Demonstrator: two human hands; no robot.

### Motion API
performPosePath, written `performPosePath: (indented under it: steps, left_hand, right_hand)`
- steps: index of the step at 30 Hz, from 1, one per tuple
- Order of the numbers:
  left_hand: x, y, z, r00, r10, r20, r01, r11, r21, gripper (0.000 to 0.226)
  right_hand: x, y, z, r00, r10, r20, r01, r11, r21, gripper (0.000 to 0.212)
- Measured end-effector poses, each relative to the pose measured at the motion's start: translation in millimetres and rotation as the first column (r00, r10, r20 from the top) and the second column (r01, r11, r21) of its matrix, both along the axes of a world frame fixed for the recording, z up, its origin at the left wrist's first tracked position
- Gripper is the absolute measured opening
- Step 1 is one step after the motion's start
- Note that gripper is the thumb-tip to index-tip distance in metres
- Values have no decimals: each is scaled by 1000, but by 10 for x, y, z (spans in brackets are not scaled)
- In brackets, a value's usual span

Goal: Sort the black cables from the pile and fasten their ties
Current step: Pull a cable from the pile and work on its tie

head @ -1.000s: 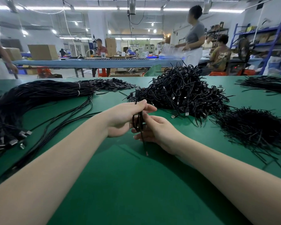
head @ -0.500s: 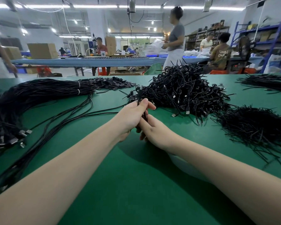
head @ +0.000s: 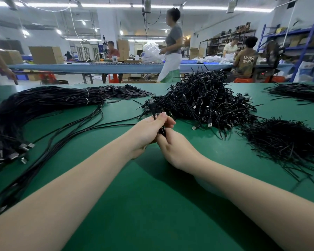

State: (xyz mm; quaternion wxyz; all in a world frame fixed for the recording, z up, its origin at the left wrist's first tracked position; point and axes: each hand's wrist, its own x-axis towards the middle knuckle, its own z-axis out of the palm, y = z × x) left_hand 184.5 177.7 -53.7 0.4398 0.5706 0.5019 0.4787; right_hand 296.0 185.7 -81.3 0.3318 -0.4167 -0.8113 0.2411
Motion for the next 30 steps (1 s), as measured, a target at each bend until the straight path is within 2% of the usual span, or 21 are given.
performPosePath:
  steps: [3, 5, 7, 8, 9, 10, 11, 12, 13, 14, 15, 16, 20, 22, 24, 26, 27, 28, 29, 30]
  left_hand:
    - [12, -14, -6, 996, -28, 88, 36, 996, -85, 38]
    - [11, -26, -2, 995, -42, 96, 52, 993, -104, 35]
    - [-9, -14, -11, 999, 51, -10, -51, 999, -12, 28]
    - [-36, 2, -29, 977, 176, -123, -160, 978, 132, 22]
    - [-73, 15, -55, 912, 334, -236, -245, 908, 339, 15]
    - [-111, 21, -84, 807, 477, -348, -238, 802, 548, 16]
    - [-143, 22, -115, 658, 588, -470, -130, 704, 698, 28]
    - [-165, 24, -147, 480, 665, -572, 32, 639, 769, 41]
    - [-185, 17, -173, 303, 712, -634, 187, 608, 772, 49]
    - [-192, 2, -198, 165, 731, -662, 303, 601, 740, 52]
    - [-199, -10, -227, 70, 743, -665, 371, 600, 709, 52]
    - [-203, -26, -248, 18, 759, -651, 413, 588, 696, 51]
    - [-139, -60, -251, -23, 777, -629, 557, 532, 638, 37]
    - [-43, -73, -249, -56, 745, -665, 569, 571, 591, 27]
    - [39, -72, -287, -67, 698, -713, 564, 615, 550, 5]
    - [94, -100, -339, -81, 673, -735, 554, 643, 528, 10]
    - [104, -90, -352, -100, 671, -734, 543, 655, 525, 10]
    - [125, -76, -341, -73, 669, -739, 531, 654, 539, 14]
    - [151, -90, -312, -37, 663, -748, 505, 658, 559, 20]
    - [178, -101, -281, 18, 668, -744, 459, 656, 600, 23]
  right_hand:
    - [36, 59, -20, 992, -44, 119, 42, 999, 16, 20]
    - [65, 102, -10, 992, -64, 107, 67, 997, -24, 20]
    - [110, 151, 36, 993, -100, 55, 105, 991, -87, 25]
    - [143, 180, 57, 992, -116, 54, 122, 986, -118, 26]
    - [180, 210, 73, 988, -124, 88, 135, 982, -131, 26]
    - [215, 237, 87, 980, -125, 154, 144, 983, -117, 27]
    - [244, 255, 100, 965, -117, 233, 142, 986, -90, 28]
    - [260, 269, 122, 946, -98, 309, 121, 991, -59, 29]
    - [265, 278, 150, 926, -63, 373, 82, 996, -35, 30]
    - [266, 286, 181, 902, -16, 431, 31, 999, -29, 30]
    - [278, 286, 217, 871, 34, 489, -18, 999, -36, 29]
    - [297, 282, 251, 832, 77, 550, -56, 997, -55, 28]
    - [443, 238, 337, 682, 184, 708, -128, 983, -132, 24]
    - [500, 199, 373, 641, 208, 739, -130, 978, -163, 24]
    - [553, 182, 395, 626, 206, 752, -125, 979, -163, 23]
    - [606, 154, 393, 587, 194, 786, -150, 980, -130, 22]
    - [629, 156, 383, 524, 153, 838, -191, 980, -60, 21]
    - [660, 173, 370, 430, 46, 901, -280, 956, 84, 19]
    - [693, 193, 362, 351, -105, 930, -386, 889, 246, 17]
    - [731, 213, 371, 318, -276, 907, -488, 773, 406, 14]
